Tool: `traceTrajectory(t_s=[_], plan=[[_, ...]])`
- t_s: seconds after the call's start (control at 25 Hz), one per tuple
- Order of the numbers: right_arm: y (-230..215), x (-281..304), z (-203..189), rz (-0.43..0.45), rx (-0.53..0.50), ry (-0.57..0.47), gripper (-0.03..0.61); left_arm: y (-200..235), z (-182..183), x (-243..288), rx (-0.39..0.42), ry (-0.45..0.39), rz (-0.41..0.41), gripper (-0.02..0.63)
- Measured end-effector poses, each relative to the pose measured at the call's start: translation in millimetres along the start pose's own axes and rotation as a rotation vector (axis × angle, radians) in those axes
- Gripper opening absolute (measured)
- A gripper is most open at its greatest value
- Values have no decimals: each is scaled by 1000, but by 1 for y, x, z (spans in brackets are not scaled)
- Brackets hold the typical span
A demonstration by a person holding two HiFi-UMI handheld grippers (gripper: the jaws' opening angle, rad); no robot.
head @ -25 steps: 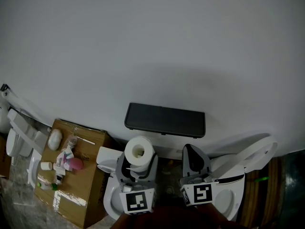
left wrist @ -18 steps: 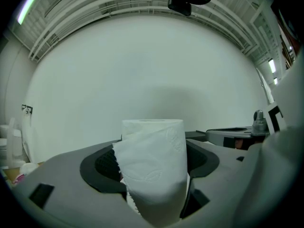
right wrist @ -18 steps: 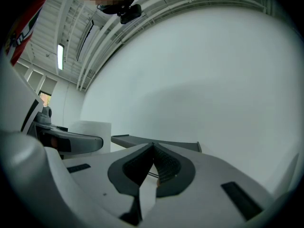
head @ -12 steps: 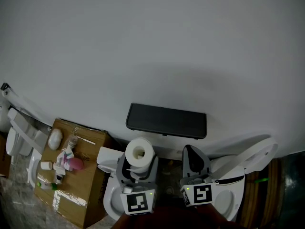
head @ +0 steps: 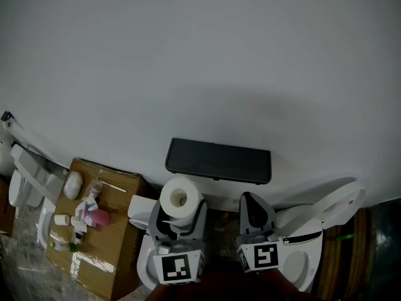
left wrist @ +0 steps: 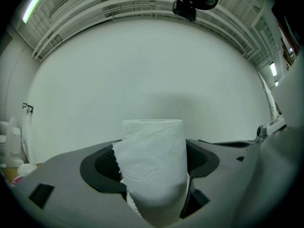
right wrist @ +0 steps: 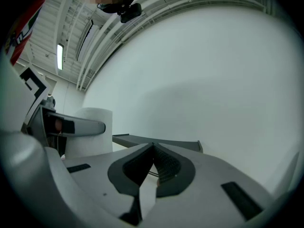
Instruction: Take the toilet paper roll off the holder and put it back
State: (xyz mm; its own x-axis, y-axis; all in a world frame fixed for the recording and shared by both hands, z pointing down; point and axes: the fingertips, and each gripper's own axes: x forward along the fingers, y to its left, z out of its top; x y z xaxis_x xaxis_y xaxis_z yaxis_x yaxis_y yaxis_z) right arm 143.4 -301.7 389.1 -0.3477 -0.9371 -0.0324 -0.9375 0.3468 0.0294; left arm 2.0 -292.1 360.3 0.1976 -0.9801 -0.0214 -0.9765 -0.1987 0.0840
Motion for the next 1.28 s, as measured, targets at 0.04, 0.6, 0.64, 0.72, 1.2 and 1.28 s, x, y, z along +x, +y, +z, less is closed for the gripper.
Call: traceTrajectory(t_s=[0.04, 0.6, 0.64, 0.72, 1.2, 1.28], plan=[[0, 0, 0, -1, 0, -1, 15, 0, 7, 2, 5, -13, -3, 400], [-10, -7, -3, -18, -1, 8, 15, 5, 107, 62, 133, -239, -14, 400], [-11, -7, -3, -21, -1, 10, 15, 6, 108, 67, 128, -236, -15, 400], [-11, -7, -3, -23, 0, 12, 15, 9, 107, 78, 113, -220, -16, 400], [-15, -10, -4, -25, 6, 17, 15, 14, 38, 126, 120, -57, -1, 400], [-14, -10, -5, -25, 8, 20, 15, 15, 33, 125, 159, -49, 10, 400]])
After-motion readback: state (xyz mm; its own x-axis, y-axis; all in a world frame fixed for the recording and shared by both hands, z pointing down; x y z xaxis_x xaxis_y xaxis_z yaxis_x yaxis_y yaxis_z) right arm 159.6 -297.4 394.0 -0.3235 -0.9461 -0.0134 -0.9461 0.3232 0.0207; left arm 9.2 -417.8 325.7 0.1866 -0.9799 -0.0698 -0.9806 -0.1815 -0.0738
